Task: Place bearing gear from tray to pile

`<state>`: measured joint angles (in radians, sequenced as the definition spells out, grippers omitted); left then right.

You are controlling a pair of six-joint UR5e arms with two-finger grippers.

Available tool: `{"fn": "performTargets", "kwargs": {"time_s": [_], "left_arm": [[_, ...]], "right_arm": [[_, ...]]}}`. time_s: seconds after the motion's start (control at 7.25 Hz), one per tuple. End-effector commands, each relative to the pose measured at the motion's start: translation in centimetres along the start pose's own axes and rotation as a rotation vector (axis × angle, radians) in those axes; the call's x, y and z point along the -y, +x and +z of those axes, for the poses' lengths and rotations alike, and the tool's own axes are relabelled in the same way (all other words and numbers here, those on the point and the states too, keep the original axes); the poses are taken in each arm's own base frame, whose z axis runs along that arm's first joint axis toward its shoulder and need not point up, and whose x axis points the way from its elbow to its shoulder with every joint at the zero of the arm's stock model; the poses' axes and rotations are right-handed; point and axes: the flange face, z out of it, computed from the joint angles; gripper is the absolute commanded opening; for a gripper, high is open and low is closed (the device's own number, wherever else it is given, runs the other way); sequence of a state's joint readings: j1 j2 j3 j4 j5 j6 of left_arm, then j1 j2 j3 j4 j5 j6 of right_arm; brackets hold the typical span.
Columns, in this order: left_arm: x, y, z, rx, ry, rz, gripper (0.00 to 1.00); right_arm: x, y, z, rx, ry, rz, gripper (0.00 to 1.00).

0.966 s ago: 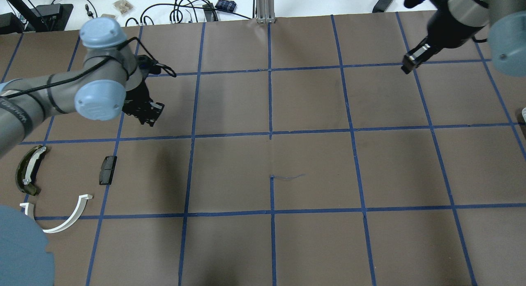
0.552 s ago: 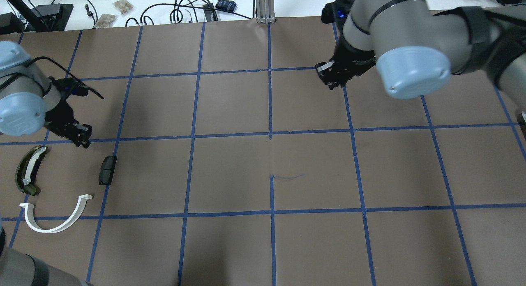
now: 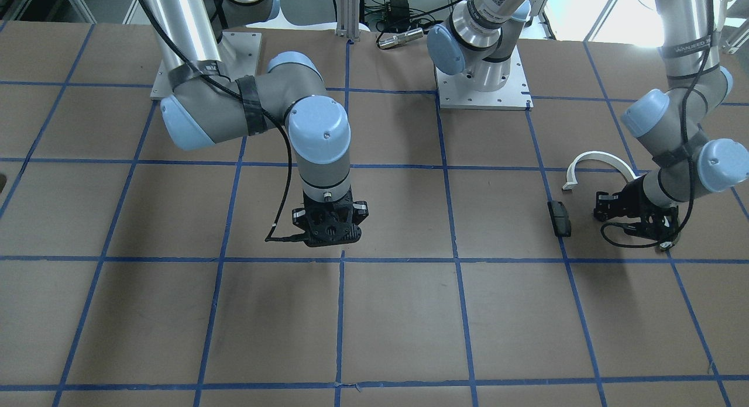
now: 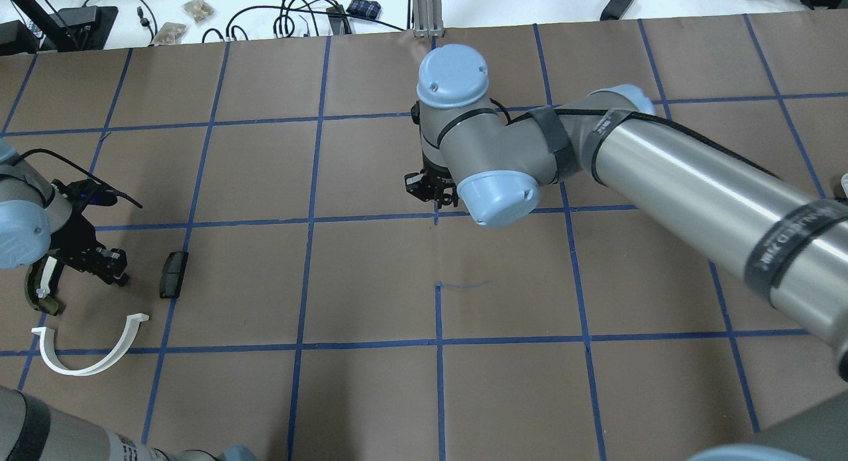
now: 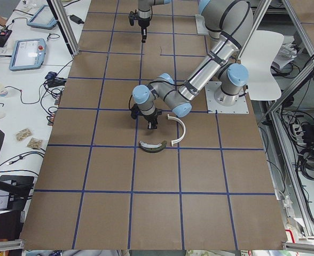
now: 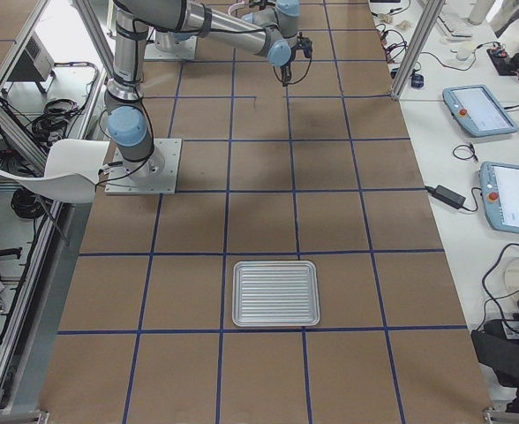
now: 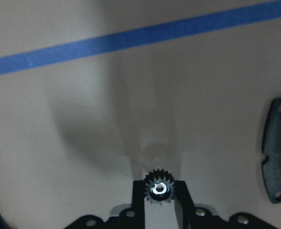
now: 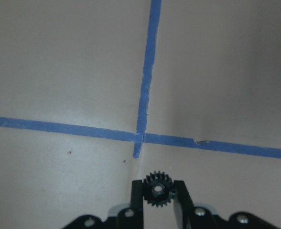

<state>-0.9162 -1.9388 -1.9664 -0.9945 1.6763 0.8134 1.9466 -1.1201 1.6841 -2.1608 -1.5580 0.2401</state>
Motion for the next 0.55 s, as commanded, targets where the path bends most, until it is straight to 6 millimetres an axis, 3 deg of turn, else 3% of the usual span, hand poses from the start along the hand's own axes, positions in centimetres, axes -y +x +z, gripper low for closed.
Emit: {"fn": "performTargets", "kwargs": {"time_s": [0.0,0.14,0.28,0.41], "left_arm": [[0.7,0.7,-3.0,0.002,0.090,-0.003,1.00],[1.9,0.6,-5.0,0.033,0.121,0.008,1.00],[3.8,3.0,-8.7,0.080,0.181,0.028,1.00],[5.4,6.9,-12.0,0.122,0.214,0.083,1.00]], "right_arm": [[-0.1,-0.5,2.9,-0.004,-0.051,-0.044,0.72],[0.4,-0.5,2.1,0.002,-0.032,-0.042,1.00],[1.5,0.3,-0.6,0.009,0.003,-0.047,1.00],[3.1,1.5,-4.3,0.025,0.028,-0.039,1.00]]}}
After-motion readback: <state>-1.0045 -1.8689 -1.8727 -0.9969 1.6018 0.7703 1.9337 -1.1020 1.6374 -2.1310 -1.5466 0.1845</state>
